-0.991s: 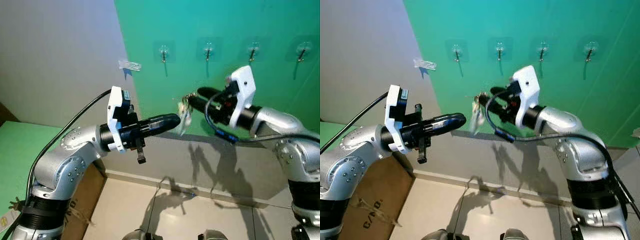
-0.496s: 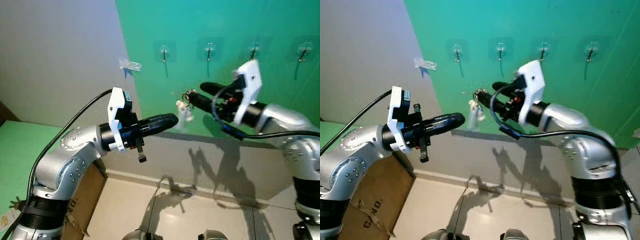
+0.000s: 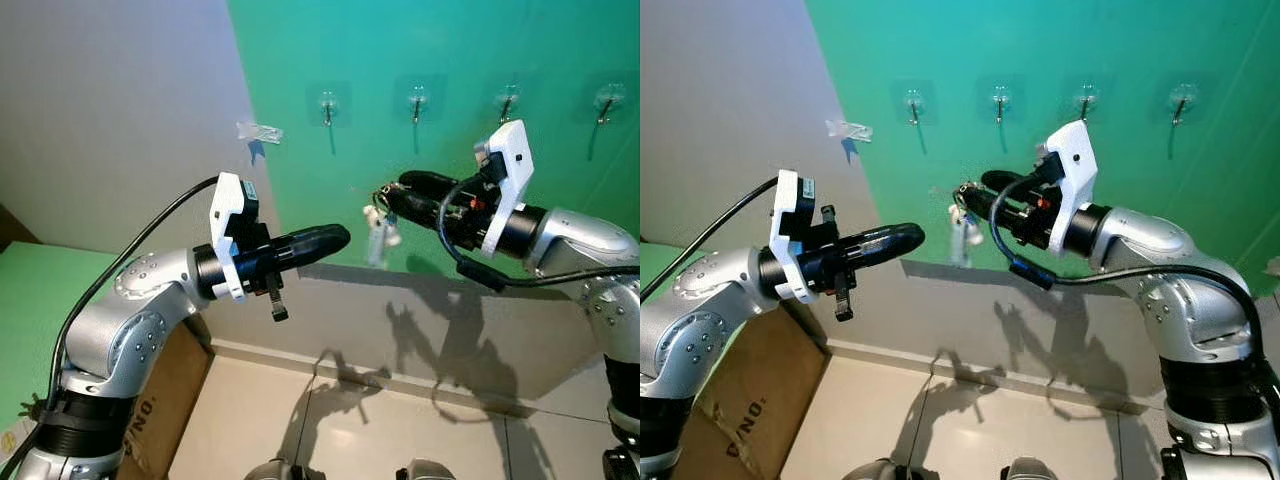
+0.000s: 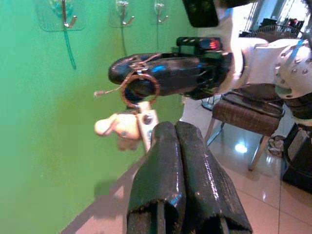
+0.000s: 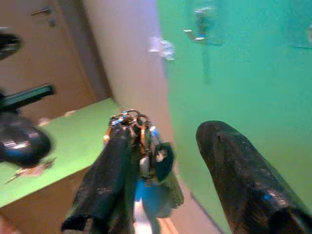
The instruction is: Hang keys on a hook
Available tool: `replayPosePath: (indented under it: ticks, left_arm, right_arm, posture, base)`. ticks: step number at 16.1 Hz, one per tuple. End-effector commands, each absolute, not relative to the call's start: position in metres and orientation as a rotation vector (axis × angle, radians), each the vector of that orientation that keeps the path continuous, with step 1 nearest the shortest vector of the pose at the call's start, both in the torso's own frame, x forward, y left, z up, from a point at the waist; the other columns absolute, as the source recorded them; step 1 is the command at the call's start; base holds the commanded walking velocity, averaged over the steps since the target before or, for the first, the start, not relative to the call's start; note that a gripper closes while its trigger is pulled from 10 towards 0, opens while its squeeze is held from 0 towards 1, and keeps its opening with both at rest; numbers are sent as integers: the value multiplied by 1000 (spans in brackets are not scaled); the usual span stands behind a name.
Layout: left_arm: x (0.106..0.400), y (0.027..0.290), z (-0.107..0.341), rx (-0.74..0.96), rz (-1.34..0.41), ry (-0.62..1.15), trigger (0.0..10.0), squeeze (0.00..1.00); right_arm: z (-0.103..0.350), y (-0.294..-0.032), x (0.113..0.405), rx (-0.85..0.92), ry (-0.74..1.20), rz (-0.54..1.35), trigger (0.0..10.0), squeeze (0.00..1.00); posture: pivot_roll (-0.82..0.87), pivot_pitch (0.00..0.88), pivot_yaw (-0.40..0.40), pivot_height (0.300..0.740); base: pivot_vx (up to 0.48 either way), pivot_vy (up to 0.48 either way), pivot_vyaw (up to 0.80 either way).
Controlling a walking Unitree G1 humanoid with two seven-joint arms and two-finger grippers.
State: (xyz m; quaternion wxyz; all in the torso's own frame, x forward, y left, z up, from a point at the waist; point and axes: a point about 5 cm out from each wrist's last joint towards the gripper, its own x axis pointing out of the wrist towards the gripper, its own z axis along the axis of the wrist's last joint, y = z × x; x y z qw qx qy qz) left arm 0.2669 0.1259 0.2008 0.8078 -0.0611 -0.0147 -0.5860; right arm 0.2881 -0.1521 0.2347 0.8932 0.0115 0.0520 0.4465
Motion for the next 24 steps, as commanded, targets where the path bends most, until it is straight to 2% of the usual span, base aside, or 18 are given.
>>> replayPosePath:
  ticks: [1, 2, 3, 4, 15, 16, 24]
  left_arm:
    - [269, 131, 205, -103, -1242, -46, 10000, 0]
    - [270, 131, 206, -103, -1241, -47, 10000, 165]
    - [270, 131, 206, -104, -1235, -39, 10000, 522]
    - [273, 133, 204, -105, -1213, -16, 10000, 1000]
    - [269, 130, 208, -109, -1260, -19, 10000, 1000]
    - [267, 127, 211, -117, -1280, -35, 10000, 0]
    - [255, 117, 215, -181, -1397, -38, 10000, 0]
  right_arm:
    - [239, -151, 281, 33, 99, 970, 10000, 0]
    - [241, -151, 278, 45, 103, 1000, 10000, 0]
    - [242, -151, 276, 43, 106, 1016, 10000, 0]
    - [242, -152, 272, 38, 113, 1037, 10000, 0]
    - [240, -153, 263, 45, 169, 1110, 10000, 0]
    - [238, -153, 262, 46, 188, 1127, 10000, 0]
    - [233, -152, 263, 41, 231, 1163, 10000, 0]
  posture:
    - [-265, 61, 125, 720]
    - [-265, 61, 124, 720]
    - [-268, 63, 125, 720]
    - [-269, 63, 125, 720]
    - [-270, 75, 125, 720]
    - [-270, 76, 126, 720]
    - [-270, 66, 127, 720]
  base:
    - [0, 0, 0]
    - [0, 0, 0]
    - [0, 0, 0]
    - [0, 0, 0]
    - [0, 0, 0]
    - [0, 0, 0]
    - [0, 0, 0]
